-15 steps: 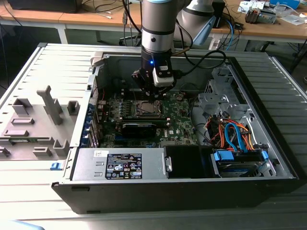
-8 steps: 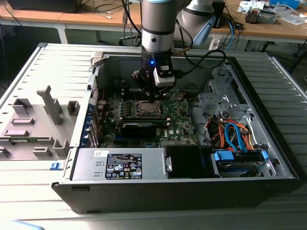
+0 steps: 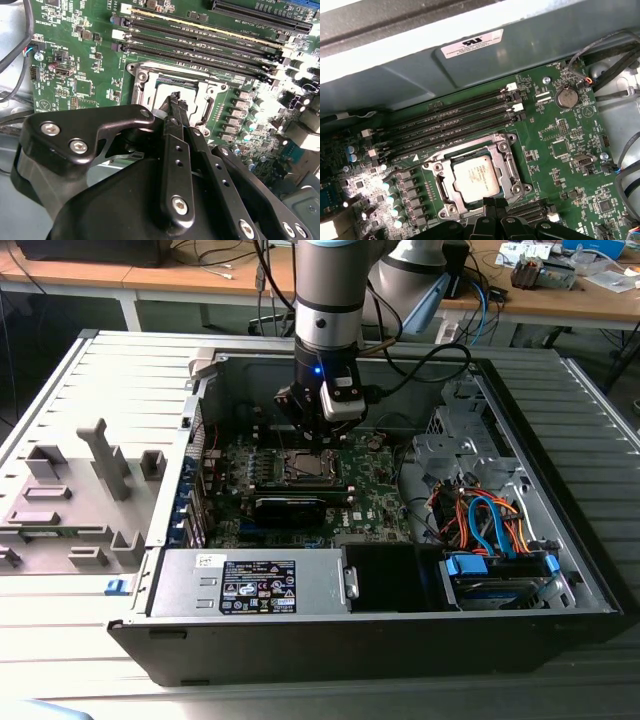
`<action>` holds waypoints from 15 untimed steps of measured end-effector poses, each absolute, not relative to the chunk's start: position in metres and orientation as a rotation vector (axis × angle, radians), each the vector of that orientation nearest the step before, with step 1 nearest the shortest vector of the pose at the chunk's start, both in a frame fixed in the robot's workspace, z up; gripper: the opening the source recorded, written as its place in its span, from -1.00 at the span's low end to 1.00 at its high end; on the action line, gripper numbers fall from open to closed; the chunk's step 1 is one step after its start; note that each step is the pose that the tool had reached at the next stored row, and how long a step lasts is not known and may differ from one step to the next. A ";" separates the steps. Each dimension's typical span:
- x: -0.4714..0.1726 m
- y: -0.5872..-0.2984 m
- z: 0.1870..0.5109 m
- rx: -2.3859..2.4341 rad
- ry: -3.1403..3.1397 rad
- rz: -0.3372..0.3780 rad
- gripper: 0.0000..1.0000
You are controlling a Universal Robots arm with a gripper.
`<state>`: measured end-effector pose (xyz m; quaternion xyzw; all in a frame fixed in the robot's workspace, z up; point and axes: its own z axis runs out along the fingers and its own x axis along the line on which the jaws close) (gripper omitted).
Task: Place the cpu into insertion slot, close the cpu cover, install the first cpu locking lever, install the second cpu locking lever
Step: 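Install the first cpu locking lever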
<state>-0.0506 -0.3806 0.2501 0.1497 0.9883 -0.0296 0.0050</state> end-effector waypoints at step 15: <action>-0.051 -0.381 0.250 0.439 3.099 -0.092 -0.79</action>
